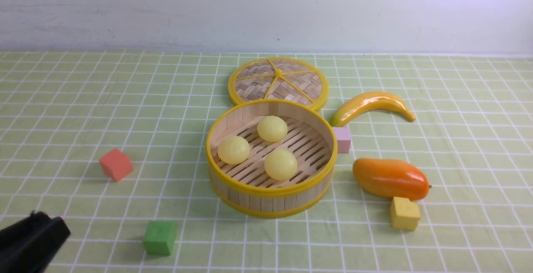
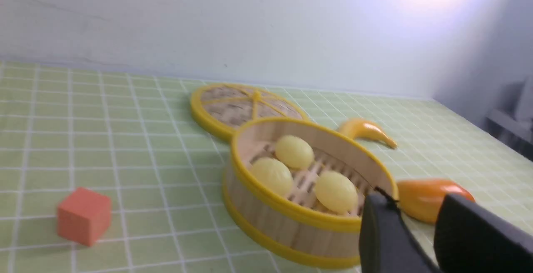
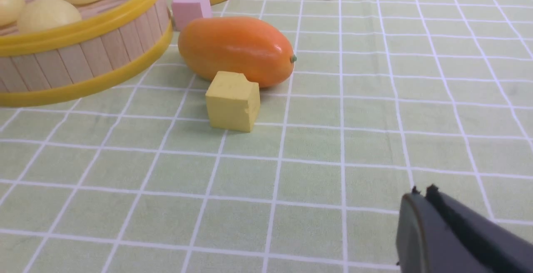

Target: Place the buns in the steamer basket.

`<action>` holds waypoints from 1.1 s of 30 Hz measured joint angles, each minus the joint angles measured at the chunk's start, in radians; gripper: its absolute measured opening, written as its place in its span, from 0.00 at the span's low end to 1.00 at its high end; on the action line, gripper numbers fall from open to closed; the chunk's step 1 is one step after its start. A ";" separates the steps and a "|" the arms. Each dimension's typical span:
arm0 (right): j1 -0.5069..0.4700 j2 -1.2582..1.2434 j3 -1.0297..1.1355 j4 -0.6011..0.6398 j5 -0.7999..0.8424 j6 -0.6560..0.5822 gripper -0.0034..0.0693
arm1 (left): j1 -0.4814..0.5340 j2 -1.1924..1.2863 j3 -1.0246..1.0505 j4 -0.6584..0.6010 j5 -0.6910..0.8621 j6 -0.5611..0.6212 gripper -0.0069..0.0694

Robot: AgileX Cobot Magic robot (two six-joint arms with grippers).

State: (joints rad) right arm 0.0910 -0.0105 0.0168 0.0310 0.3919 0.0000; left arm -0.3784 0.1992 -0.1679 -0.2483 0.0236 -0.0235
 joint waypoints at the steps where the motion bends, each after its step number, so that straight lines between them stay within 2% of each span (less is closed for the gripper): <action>1: 0.000 0.000 0.000 0.000 0.000 0.000 0.04 | 0.046 -0.024 0.000 -0.004 0.014 -0.004 0.29; 2: 0.000 0.000 0.000 0.000 0.000 0.000 0.04 | 0.056 -0.029 0.000 -0.004 0.014 -0.005 0.29; 4: 0.000 0.000 0.000 -0.002 0.000 0.000 0.05 | 0.162 -0.096 0.000 -0.010 0.096 -0.017 0.22; 6: 0.000 0.000 0.000 -0.003 0.000 0.000 0.05 | 0.252 -0.176 0.000 -0.009 0.233 -0.019 0.13; 7: 0.000 0.000 0.000 -0.003 0.000 0.000 0.05 | 0.259 -0.180 0.000 -0.009 0.247 -0.019 0.13; 8: 0.000 0.000 0.000 -0.003 -0.001 0.000 0.05 | 0.306 -0.203 0.003 -0.006 0.361 -0.019 0.07; 11: 0.000 0.000 0.000 -0.003 -0.002 0.000 0.05 | 0.343 -0.210 0.017 -0.002 0.481 -0.019 0.07; 17: 0.000 0.000 0.001 -0.003 -0.001 0.000 0.06 | 0.346 -0.210 0.028 -0.005 0.485 -0.019 0.07; 21: 0.000 0.000 0.001 -0.003 -0.002 0.000 0.06 | 0.346 -0.210 0.104 -0.036 0.365 -0.022 0.07; 22: 0.000 0.000 0.001 -0.003 -0.002 0.000 0.07 | 0.346 -0.210 0.148 -0.051 0.290 -0.022 0.07; 25: 0.000 0.000 0.001 -0.003 -0.002 0.000 0.07 | 0.346 -0.210 0.185 -0.056 0.260 -0.022 0.07; 30: 0.000 0.000 0.001 -0.004 -0.002 0.000 0.08 | 0.347 -0.210 0.197 -0.054 0.361 -0.025 0.07; 33: 0.000 0.000 0.001 -0.004 -0.002 0.000 0.09 | 0.347 -0.210 0.199 -0.059 0.371 -0.026 0.07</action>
State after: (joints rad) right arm 0.0910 -0.0105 0.0177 0.0273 0.3897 0.0000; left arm -0.0315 -0.0109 0.0306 -0.3073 0.3942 -0.0496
